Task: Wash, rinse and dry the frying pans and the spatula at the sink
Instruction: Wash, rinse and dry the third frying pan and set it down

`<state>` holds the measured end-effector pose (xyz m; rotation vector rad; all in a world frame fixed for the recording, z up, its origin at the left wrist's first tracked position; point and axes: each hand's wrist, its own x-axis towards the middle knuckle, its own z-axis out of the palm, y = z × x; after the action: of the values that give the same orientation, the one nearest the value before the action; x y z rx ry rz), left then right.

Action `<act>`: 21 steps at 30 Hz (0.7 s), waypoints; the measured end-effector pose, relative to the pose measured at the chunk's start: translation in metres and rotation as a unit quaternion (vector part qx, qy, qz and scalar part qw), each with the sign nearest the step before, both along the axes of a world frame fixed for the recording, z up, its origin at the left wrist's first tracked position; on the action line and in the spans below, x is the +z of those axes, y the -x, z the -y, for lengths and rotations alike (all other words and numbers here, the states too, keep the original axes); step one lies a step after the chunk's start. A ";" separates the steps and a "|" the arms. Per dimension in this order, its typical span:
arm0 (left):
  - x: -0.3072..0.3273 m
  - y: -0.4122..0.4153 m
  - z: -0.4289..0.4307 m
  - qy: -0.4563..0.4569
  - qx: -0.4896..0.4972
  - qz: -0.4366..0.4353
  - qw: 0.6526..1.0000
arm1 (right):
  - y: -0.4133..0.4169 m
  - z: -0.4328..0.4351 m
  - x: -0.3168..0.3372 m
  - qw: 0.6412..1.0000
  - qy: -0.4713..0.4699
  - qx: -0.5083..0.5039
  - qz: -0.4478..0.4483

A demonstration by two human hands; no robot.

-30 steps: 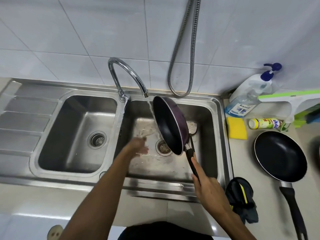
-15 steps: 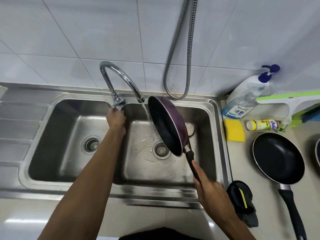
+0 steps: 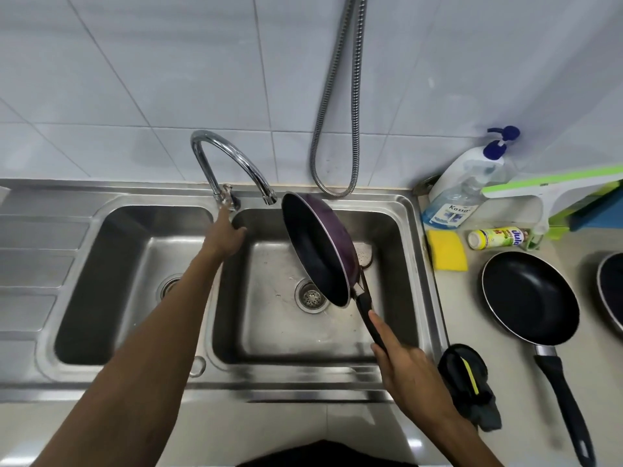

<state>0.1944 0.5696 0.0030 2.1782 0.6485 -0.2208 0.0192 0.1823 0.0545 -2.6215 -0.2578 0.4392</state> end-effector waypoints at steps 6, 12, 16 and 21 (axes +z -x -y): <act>0.004 0.098 0.085 0.172 -0.028 -0.110 0.978 | 0.010 -0.013 0.004 0.998 -0.044 -0.019 -0.033; 0.027 0.179 0.182 0.411 -0.105 -0.224 0.878 | 0.020 -0.031 0.004 0.985 -0.140 -0.080 -0.058; 0.016 0.187 0.211 0.581 0.024 -0.212 0.786 | 0.026 -0.049 0.009 0.925 -0.297 -0.167 -0.168; 0.006 0.189 0.212 0.591 0.115 -0.240 0.762 | 0.045 -0.059 -0.001 0.899 -0.343 -0.181 -0.203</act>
<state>0.0057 0.3580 0.0086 0.7871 0.7439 -0.8220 -0.0261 0.2417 0.0536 -1.7778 0.1877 0.6144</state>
